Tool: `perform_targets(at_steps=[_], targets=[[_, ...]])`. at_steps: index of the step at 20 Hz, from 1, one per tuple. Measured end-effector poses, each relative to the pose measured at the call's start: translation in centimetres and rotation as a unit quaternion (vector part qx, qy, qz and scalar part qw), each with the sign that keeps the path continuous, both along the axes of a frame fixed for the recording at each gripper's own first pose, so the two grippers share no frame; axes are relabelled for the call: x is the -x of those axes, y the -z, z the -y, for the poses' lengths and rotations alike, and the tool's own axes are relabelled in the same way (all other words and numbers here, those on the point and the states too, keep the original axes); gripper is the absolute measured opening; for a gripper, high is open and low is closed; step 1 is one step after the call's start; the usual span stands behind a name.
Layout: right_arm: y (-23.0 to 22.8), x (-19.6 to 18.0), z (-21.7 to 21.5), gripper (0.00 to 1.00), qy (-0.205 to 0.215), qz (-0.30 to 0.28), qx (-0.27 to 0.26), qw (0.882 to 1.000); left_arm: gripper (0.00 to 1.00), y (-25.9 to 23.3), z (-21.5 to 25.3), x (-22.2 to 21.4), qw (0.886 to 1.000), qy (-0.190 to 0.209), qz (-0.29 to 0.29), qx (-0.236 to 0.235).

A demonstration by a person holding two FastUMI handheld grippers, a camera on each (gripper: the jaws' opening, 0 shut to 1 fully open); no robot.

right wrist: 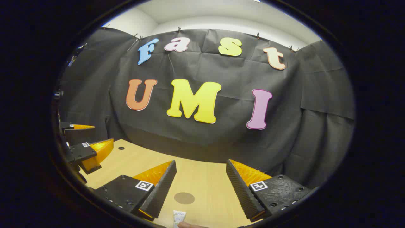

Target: Put the toothbrush and toothpaste on the desktop into the cup, then pick up the cup and place it on the coaster on the desktop.

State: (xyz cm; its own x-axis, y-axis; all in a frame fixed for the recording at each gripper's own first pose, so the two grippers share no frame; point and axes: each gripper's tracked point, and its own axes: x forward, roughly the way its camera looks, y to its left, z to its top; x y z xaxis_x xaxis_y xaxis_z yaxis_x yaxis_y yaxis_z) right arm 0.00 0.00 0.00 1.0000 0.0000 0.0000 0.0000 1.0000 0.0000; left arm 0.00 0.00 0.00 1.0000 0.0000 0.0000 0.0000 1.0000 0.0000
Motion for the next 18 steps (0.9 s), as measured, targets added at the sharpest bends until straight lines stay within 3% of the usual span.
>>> perform_targets(at_steps=[5,9,17,18], targets=[[1.2,-0.2,0.6,0.92,0.002,-0.014,-0.007,1.0,0.99,0.5,0.5,0.1,1.0,0.0,-0.009,-0.005],[2.1,-0.4,0.2,0.97,-0.002,-0.025,-0.007,1.0,0.99,1.0,0.5,0.1,1.0,-0.001,-0.014,-0.004],[2.9,-1.2,-0.8,0.98,-0.01,-0.038,0.001,0.999,0.99,2.5,0.0,-0.3,0.999,-0.002,-0.031,0.011],[3.0,-1.3,-0.9,0.92,-0.01,-0.041,0.004,0.999,0.99,2.9,0.1,-0.6,0.999,0.001,-0.035,0.012]])
